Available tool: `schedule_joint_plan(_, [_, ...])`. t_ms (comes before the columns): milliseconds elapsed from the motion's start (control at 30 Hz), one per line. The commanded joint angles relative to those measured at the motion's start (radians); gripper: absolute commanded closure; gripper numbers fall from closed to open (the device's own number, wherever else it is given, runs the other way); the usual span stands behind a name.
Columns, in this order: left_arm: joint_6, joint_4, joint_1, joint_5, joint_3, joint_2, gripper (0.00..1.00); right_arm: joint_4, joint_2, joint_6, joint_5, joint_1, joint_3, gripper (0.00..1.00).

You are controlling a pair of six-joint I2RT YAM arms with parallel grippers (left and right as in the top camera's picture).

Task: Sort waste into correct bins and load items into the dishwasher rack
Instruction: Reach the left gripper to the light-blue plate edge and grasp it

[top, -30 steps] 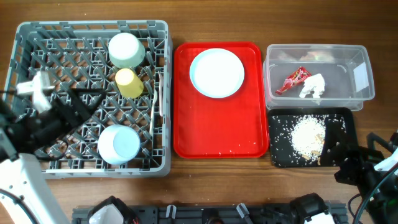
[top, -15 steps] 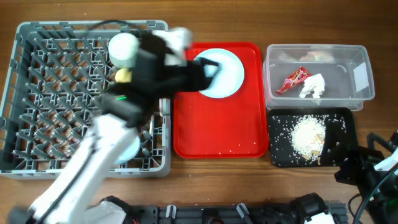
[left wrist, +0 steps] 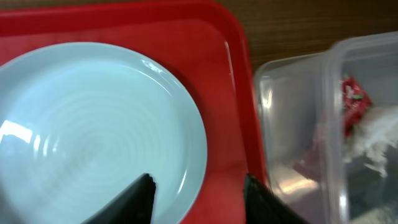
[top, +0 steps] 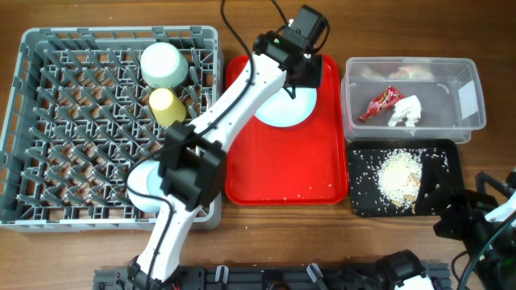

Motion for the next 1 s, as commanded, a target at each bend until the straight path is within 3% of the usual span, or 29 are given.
schedule_joint_plan(0, [0.027,0.032,-0.03,-0.019,0.019,0.079,0.69,0.003,-0.003,0.006,0.017,-0.005,0.005,0.0])
schedule_joint_plan(133, [0.026,0.043,-0.074,-0.038,0.019,0.109,0.76,0.003,-0.003,0.006,0.017,-0.005,0.005,0.0])
schedule_joint_plan(433, [0.026,0.049,-0.127,-0.232,0.001,0.182,0.76,0.003,-0.003,0.006,0.017,-0.005,0.005,0.0])
schedule_joint_plan(567, [0.026,0.049,-0.127,-0.244,-0.009,0.182,0.76,0.003,-0.003,0.006,0.017,-0.005,0.005,0.0])
schedule_joint_plan(767, [0.029,0.049,-0.117,-0.255,0.009,0.105,0.92,0.003,-0.003,0.006,0.017,-0.005,0.005,0.0])
schedule_joint_plan(967, [0.03,0.042,-0.087,-0.255,0.0,0.055,0.87,0.003,-0.003,0.006,0.017,-0.005,0.005,0.0])
